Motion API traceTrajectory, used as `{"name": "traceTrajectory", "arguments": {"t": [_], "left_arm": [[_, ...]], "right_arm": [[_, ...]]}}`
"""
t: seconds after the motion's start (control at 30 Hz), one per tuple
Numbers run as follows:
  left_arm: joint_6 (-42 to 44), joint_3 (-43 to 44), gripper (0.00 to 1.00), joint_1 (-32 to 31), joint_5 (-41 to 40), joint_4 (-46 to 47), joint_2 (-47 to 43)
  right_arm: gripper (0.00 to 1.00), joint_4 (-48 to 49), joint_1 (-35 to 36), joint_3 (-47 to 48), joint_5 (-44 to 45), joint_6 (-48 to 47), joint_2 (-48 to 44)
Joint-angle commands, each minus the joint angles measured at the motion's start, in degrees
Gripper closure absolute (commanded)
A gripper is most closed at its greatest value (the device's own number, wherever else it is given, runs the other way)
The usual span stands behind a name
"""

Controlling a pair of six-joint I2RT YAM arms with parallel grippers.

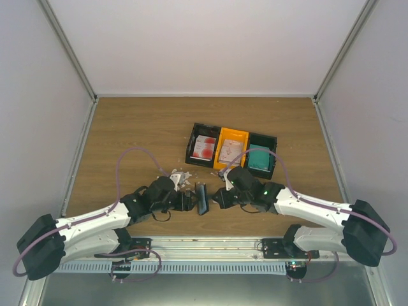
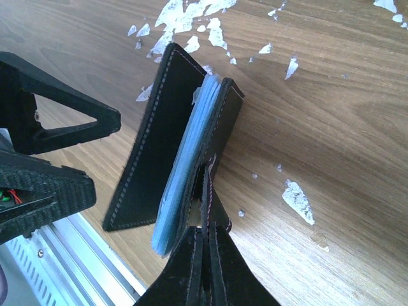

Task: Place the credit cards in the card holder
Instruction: Open the card holder at the center of the board.

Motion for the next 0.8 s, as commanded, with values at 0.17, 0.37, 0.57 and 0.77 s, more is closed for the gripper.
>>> {"name": "traceTrajectory", "arguments": {"t": [0.17,0.37,0.57,0.77], "left_arm": [[0.78,0.13,0.28,0.45,-2.50,0.70,-0.20],[0.02,0.70,0.36,0.45,-5.94,-2.38,-0.16],[0.34,1.65,0.43,0.47,-8.60,-4.40,-1.41],[1.11,2.24,0.53,0.47,-9.69,-5.24,-2.99]], "right_arm": [[1.00,1.71,-0.24,0.37,0.83,-1.61,0.21],[1.00,-1.31,-0.24,0.07,6.33,-0.61,1.69],[1.00,-2.88,-0.28,-0.28,9.57,0.30,3.64],[1.00,-3.02,-0.22,-0.46,10.95,0.60,4.83]]}}
